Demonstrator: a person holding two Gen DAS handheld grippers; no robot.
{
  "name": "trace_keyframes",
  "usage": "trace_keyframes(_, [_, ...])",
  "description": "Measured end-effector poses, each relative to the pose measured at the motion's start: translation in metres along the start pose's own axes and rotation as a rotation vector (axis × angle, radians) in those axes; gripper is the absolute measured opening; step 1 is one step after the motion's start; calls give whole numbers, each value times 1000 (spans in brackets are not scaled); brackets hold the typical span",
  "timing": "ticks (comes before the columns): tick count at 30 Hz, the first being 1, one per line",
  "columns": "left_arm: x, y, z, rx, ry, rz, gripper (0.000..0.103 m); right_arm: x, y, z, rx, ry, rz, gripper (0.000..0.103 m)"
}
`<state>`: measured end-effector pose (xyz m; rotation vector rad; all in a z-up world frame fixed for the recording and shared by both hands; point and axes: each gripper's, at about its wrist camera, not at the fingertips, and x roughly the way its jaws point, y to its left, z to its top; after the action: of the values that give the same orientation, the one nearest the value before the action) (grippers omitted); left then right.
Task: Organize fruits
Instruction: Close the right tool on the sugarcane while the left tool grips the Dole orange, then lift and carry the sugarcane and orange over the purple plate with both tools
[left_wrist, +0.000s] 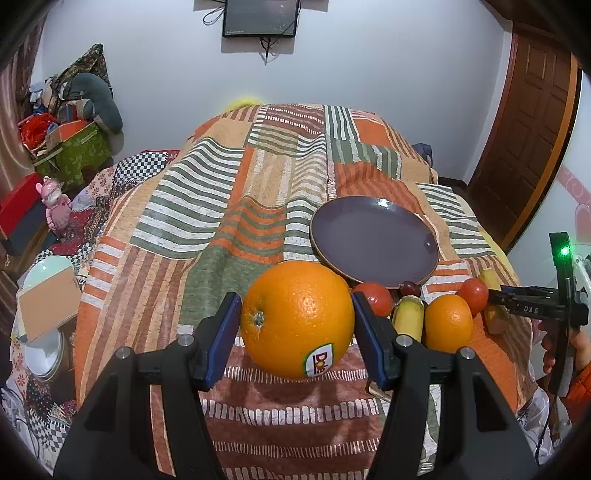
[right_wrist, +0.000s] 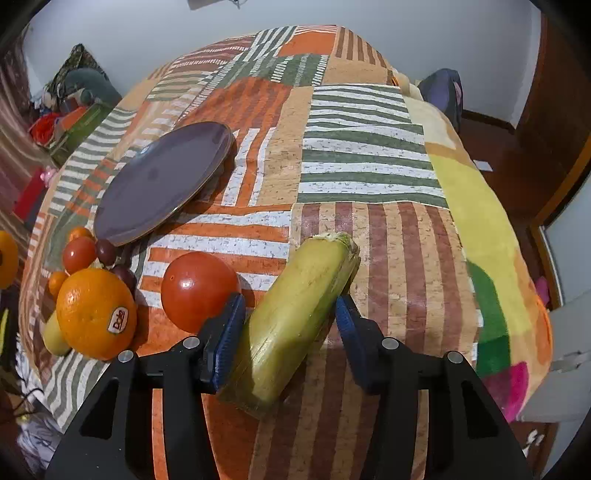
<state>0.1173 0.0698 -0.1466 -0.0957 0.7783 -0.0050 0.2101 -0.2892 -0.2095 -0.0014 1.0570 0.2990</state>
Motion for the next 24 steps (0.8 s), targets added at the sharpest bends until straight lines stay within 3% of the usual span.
trace_keyframes(8, [0, -6, 1, 15, -2, -3, 60, -18, 1, -19, -84, 15, -13, 35])
trace_keyframes(18, [8, -16, 5, 32, 9, -8, 60, 11, 1, -9, -75, 40, -36, 37])
trace_keyframes(24, [11, -18, 10, 34, 7, -4, 60, 6, -2, -9, -65, 15, -38, 36])
